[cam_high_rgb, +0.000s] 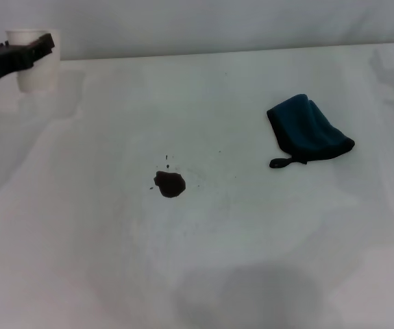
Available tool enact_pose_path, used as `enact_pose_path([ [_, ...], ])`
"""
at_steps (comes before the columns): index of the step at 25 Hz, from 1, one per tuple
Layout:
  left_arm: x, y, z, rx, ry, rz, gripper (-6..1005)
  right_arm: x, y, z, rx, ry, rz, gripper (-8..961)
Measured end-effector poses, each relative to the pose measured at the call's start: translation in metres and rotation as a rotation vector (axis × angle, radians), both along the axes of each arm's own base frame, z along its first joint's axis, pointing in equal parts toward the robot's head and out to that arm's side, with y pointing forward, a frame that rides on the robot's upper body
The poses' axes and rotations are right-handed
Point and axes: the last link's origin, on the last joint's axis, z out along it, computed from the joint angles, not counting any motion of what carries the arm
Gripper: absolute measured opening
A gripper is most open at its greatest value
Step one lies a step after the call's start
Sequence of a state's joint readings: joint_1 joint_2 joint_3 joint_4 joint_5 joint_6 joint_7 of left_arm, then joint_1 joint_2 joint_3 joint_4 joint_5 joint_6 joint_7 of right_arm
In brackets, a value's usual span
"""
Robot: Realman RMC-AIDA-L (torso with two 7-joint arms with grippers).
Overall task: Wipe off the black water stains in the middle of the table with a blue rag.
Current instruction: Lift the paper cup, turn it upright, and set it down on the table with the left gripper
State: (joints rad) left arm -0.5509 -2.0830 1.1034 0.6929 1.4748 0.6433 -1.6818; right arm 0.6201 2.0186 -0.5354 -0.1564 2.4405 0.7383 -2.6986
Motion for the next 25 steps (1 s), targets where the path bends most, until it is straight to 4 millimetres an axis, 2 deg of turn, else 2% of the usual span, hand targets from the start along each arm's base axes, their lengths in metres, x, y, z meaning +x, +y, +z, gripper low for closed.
enact_pose_path([
  [6, -0.009, -0.006, 0.002, 0.106, -0.057, -0.017, 715, -0.001, 0.001, 0.0, 0.0, 0.0, 0.002, 871],
  [13, -0.015, -0.009, 0.001, 0.192, 0.017, -0.056, 715, -0.004, 0.004, 0.0, -0.002, 0.001, 0.008, 871],
  [15, -0.016, -0.013, -0.011, 0.227, 0.009, -0.059, 715, -0.005, 0.004, 0.0, -0.002, 0.001, 0.008, 871],
  [21, -0.016, -0.024, -0.03, 0.287, 0.098, -0.111, 714, -0.002, 0.002, -0.001, -0.002, 0.012, 0.003, 871],
  [25, -0.02, -0.034, -0.039, 0.336, 0.084, -0.089, 714, -0.002, 0.001, -0.004, -0.008, 0.018, -0.001, 871],
])
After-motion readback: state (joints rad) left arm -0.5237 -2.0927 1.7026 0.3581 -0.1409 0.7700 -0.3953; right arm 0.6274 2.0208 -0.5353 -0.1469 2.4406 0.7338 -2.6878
